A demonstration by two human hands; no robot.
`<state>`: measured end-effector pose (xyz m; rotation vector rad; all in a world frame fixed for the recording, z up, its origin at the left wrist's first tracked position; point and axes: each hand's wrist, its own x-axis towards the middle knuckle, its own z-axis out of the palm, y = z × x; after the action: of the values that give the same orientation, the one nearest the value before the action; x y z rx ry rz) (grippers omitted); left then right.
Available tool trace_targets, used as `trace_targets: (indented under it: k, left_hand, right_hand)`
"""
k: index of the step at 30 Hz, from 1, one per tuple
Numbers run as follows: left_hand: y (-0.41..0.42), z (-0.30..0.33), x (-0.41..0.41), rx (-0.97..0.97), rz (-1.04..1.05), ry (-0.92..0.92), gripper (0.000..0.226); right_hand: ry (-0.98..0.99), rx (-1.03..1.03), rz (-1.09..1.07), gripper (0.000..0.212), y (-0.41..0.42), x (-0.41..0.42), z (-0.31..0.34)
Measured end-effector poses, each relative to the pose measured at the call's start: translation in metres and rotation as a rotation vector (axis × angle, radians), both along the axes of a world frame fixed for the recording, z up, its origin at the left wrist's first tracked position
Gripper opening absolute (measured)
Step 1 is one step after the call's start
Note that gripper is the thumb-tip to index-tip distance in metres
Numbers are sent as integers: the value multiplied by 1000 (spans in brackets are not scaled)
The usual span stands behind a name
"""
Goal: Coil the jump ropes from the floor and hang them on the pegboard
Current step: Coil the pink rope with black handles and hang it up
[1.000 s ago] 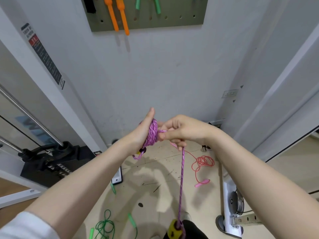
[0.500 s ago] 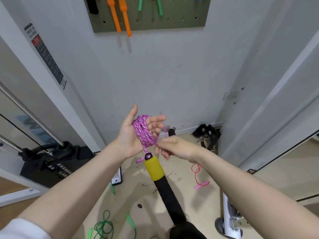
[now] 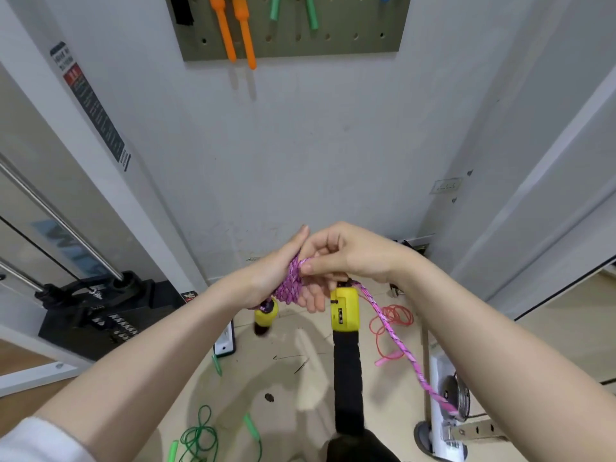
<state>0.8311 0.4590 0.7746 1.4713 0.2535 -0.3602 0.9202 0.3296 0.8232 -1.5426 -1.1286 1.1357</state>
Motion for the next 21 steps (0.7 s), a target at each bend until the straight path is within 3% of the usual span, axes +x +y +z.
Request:
trace_targets:
  k: [4,7,11,12,16,21]
  left_hand:
    - [1,14,1,-256,-241,75,104]
    - [3,20,0,-539,-475,-17,89]
    - [-2,23,0,-844,-700,-66,76]
    - [-2,23,0,-844,-718,-61,75]
    - [2,26,-1,-685,-736,-55,74]
    - [14,18,0,-585,-644,-24,72]
  right_hand:
    - [-65,88,-135,18,2,10,8]
    - [-67,158,-229,19,5,8,5]
    - [117,215,-307,10,13,-5,-14]
    - [179,174,-288,7,13,-9,-19]
    - [236,12,-285,42,10,-21,-32]
    - [213,130,-292,24,7,-26,-40]
